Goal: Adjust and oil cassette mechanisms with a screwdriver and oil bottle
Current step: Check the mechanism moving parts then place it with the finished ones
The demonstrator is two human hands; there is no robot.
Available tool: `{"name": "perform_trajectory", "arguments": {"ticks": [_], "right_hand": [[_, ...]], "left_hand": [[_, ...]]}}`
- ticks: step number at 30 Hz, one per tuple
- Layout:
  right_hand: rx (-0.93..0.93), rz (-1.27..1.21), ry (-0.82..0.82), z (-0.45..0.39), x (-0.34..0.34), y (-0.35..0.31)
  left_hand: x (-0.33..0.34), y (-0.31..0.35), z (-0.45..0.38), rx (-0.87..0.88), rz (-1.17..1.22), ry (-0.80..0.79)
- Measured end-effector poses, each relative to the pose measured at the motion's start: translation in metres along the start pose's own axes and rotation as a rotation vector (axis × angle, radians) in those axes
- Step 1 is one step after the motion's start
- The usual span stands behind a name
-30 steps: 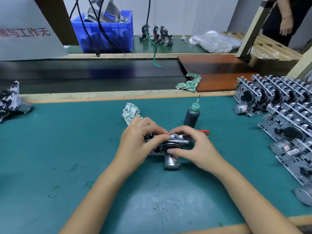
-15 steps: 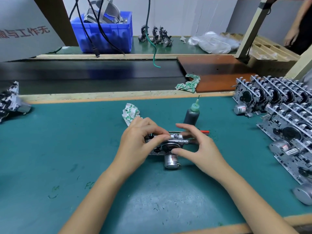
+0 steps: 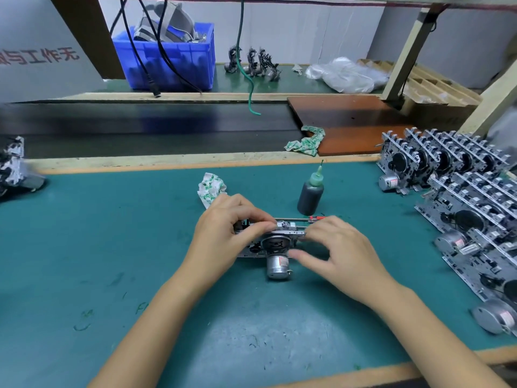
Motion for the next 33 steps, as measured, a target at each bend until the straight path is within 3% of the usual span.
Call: {"name": "perform_trajectory", "arguments": {"ticks": [3,9,16,22,27,33], "right_hand": [[-0.023,-0.159,0.134,-0.013,-0.019,-0.011],[-0.277,0.149,-0.172,-0.045,-0.015,-0.05],[-0.425,0.11,-0.228,-0.043,-0.022,-0.051],[-0.381,0.043,0.031,-0.025,-0.095,-0.038],[-0.207,0.04,0.176,-0.036,-0.162,-0.004],[0.045,0.164,0.251,-0.084,-0.161,0.067]], "left_hand": [[-0.012,-0.001,0.003,0.019,-0.028,-0.036],[-0.04,-0.007,0.011,0.048,-0.232,-0.038],[-0.042,0.01,0.003,0.15,-0.324,-0.13],[-0.03,0.072,-0.043,0.397,-0.295,-0.221],[0.001,0.125,-0.117,0.538,-0.341,-0.191],[0.074,0.128,-0.206,0.424,-0.598,-0.187]]}}
Point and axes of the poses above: each hand's wrist, its own z-axis away from the middle knuckle, its own x-axis out of the palm, y = z × x, the point moved 3 cm from there along -z, towards the middle knuckle, and after that the axes turned 6 degrees about -z, right-handed, at the moved point
